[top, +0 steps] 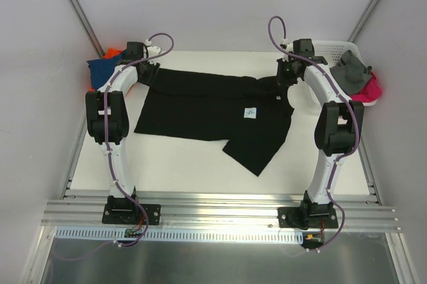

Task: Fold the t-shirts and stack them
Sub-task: Fold the tshirt

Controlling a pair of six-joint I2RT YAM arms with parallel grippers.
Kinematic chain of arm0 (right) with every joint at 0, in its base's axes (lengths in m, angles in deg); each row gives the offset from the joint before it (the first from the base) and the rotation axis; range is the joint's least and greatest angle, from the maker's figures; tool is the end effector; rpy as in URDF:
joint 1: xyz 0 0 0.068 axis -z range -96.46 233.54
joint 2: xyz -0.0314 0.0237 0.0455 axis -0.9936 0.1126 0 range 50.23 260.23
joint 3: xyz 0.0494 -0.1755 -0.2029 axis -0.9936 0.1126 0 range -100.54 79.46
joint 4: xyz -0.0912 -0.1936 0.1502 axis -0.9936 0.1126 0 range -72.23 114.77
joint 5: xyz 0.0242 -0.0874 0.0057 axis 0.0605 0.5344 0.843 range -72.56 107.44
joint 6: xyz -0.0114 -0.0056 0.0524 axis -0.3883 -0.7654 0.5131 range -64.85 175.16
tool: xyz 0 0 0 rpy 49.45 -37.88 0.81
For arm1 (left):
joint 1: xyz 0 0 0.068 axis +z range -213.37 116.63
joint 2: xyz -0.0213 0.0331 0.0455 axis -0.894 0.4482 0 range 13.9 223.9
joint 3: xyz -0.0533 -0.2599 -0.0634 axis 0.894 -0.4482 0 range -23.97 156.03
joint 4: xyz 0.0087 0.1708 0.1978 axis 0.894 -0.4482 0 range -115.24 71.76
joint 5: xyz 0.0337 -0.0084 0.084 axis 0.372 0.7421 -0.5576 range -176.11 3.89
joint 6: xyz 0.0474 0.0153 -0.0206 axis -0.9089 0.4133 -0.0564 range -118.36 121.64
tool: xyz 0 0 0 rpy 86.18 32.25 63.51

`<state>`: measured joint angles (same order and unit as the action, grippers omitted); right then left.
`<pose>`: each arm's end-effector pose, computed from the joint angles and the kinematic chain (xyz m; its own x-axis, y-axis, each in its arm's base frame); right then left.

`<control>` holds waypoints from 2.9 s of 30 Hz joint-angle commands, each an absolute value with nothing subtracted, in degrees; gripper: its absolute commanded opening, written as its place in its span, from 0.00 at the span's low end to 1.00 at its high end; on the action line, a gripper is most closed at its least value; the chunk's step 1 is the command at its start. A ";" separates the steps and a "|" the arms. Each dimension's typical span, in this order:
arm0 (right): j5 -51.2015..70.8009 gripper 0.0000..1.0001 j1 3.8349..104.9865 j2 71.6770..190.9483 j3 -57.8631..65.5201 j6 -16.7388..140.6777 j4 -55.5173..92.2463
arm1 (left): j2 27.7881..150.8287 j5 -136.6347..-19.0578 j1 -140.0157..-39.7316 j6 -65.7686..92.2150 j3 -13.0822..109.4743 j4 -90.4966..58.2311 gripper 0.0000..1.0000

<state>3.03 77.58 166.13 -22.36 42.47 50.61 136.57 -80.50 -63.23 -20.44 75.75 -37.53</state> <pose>0.4581 0.0567 0.2703 -0.6495 -0.2815 -0.7063 -0.4225 0.9060 0.0274 0.4926 -0.0024 0.2219 -0.5967 0.3727 -0.7107 0.3174 0.9230 0.2175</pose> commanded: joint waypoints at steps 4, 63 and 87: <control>-1.10 0.28 77.30 160.19 -17.58 42.58 53.01 | 133.62 -82.43 -62.49 -14.37 78.51 -39.24 0.92; -1.45 0.41 54.71 167.22 -18.18 54.36 52.04 | 144.51 -60.53 -69.17 5.60 94.50 -50.84 0.87; 2.06 0.41 56.47 170.38 -19.60 49.18 53.36 | 141.78 -60.79 -69.17 5.51 91.60 -50.84 0.87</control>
<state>3.18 57.32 171.07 -20.87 49.75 53.17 146.63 -62.08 -68.70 5.17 91.46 -50.60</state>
